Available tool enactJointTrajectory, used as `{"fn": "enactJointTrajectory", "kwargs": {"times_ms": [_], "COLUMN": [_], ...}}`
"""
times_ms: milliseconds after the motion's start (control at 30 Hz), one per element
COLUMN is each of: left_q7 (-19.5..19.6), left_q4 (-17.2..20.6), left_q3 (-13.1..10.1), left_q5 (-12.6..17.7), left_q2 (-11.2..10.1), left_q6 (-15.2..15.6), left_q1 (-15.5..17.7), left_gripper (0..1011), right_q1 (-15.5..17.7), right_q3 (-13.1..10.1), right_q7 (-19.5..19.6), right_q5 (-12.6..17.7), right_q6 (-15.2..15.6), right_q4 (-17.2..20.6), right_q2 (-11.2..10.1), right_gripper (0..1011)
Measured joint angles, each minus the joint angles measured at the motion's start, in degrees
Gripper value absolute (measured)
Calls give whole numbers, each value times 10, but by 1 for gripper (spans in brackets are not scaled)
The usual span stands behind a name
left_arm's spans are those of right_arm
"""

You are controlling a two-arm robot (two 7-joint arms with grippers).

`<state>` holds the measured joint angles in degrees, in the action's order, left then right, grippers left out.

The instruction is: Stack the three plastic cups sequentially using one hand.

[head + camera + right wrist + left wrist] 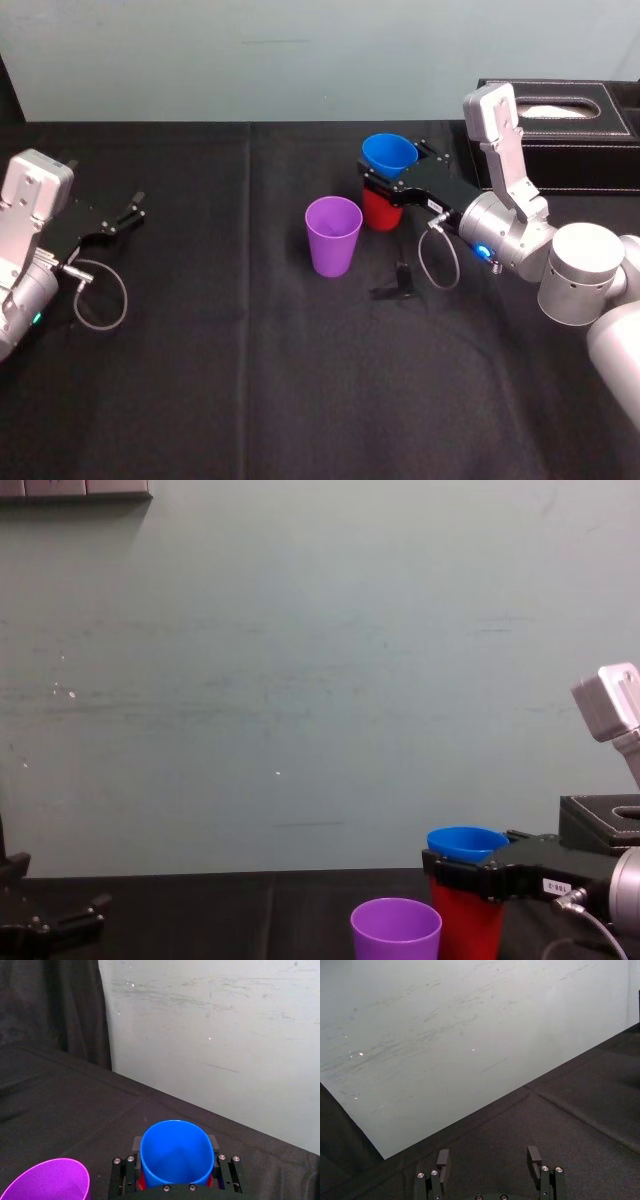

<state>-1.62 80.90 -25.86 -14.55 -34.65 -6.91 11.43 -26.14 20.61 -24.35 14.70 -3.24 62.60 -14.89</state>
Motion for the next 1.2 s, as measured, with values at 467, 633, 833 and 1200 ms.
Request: {"fn": "enactJointTrajectory", "kwargs": {"times_ms": [467,633,833,1200], "left_q7": [0,0,0,0], "left_q4": [0,0,0,0], "left_q3": [0,0,0,0], "left_q5": [0,0,0,0], "left_q2": [0,0,0,0], "left_q6": [0,0,0,0], "left_q1": [0,0,0,0], "left_gripper": [1005,1005,1004,1005], "right_q1": [0,0,2,42], "right_q3": [1,1,1,-12], "right_q7": [0,1,1,11], "right_q5": [0,0,0,4], "right_q6": [0,0,0,51], "right_q4": [1,1,7,115], "right_q2": [0,-1,-2,-32], "right_gripper": [898,1003,1002,1003]}}
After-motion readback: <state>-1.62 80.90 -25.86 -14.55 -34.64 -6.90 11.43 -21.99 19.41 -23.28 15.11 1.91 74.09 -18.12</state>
